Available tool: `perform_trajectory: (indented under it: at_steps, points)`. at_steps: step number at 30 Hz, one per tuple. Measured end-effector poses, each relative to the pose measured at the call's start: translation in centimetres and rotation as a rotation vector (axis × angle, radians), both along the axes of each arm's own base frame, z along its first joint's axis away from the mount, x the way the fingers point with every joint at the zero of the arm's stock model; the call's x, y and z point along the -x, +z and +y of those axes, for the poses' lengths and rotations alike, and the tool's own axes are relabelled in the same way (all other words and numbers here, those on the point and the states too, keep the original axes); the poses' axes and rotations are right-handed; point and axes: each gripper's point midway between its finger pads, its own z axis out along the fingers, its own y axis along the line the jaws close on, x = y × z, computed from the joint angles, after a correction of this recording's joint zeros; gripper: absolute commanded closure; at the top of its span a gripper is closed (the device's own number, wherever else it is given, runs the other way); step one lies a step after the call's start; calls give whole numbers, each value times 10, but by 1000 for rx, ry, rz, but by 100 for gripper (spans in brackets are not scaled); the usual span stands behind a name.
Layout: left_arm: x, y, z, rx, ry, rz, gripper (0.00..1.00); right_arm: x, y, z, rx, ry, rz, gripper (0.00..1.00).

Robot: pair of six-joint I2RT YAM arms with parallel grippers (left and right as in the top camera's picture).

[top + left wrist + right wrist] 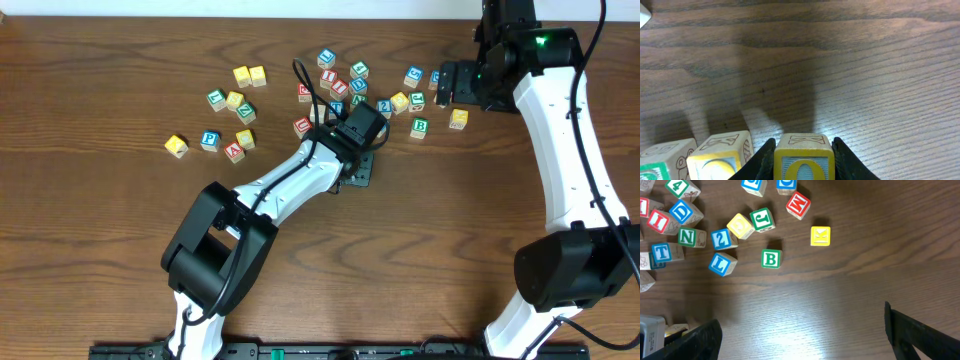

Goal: Spell out ROBOT
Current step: 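Carry the yellow O block to the row and set it down right of it, then open the left gripper and retract the left arm to the side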

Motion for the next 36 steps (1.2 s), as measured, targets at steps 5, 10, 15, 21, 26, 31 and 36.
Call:
perform_trajectory:
  at_steps: [5,10,15,21,26,31,36]
  points:
    - [-1,-1,-1,3,4,-1,64,0,0,0,0,0,0,1]
    - [-1,-4,0,-2,3,3,62,0,0,0,0,0,0,1]
    - [0,-4,0,-2,4,4,62,0,0,0,0,0,0,1]
    - [-2,-4,-2,3,2,-3,63,0,0,0,0,0,0,1]
    - [-3,-2,-2,-7,-37,-14,63,0,0,0,0,0,1,1]
    - [-15,13,-3,-1,-57,-56,62,0,0,3,-16,6,-1,1]
    - [-41,71,29,52,22,-154,62,-4,2,18,-81,40,-16,11]
